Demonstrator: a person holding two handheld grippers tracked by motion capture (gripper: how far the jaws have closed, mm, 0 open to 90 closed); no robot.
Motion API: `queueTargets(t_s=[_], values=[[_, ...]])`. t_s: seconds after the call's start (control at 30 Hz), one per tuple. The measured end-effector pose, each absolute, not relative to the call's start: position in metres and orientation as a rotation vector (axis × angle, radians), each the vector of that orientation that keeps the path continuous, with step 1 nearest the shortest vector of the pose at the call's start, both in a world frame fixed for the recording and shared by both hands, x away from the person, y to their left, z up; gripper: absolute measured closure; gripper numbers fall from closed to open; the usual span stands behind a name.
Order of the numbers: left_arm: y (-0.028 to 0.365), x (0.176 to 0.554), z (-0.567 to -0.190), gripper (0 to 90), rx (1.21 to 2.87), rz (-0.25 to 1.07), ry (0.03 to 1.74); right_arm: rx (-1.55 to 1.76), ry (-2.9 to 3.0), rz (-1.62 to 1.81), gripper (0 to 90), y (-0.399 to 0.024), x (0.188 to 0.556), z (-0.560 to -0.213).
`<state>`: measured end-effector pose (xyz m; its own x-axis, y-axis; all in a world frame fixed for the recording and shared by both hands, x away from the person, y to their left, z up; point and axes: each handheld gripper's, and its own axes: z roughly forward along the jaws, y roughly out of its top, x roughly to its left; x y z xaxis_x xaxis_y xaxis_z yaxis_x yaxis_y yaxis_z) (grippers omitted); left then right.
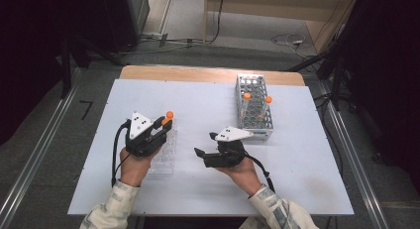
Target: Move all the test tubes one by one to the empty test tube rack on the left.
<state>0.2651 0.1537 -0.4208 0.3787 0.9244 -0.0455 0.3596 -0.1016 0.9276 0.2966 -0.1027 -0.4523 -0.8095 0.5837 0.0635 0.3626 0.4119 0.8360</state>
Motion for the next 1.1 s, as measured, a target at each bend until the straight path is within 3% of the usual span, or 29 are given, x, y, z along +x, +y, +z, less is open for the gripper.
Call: queueTargets(t_s=[0.47, 0.77, 1.1], values=[[0.154, 0.264, -0.419, 61.3, 1.641, 0.712, 1.139, 0.838, 2.421, 1.354, 23.5, -0.103, 0.297, -0.452], [0.141, 0.259, -0.414, 31.8, 1.622, 0.681, 1.1, 0.912, 2.329, 1.331, 25.3, -0.119, 0.308, -0.447], [0.139, 0.258, -0.413, 28.9, 1.605, 0.676, 1.082, 1.049, 2.126, 1.265, 26.9, -0.165, 0.329, -0.424]])
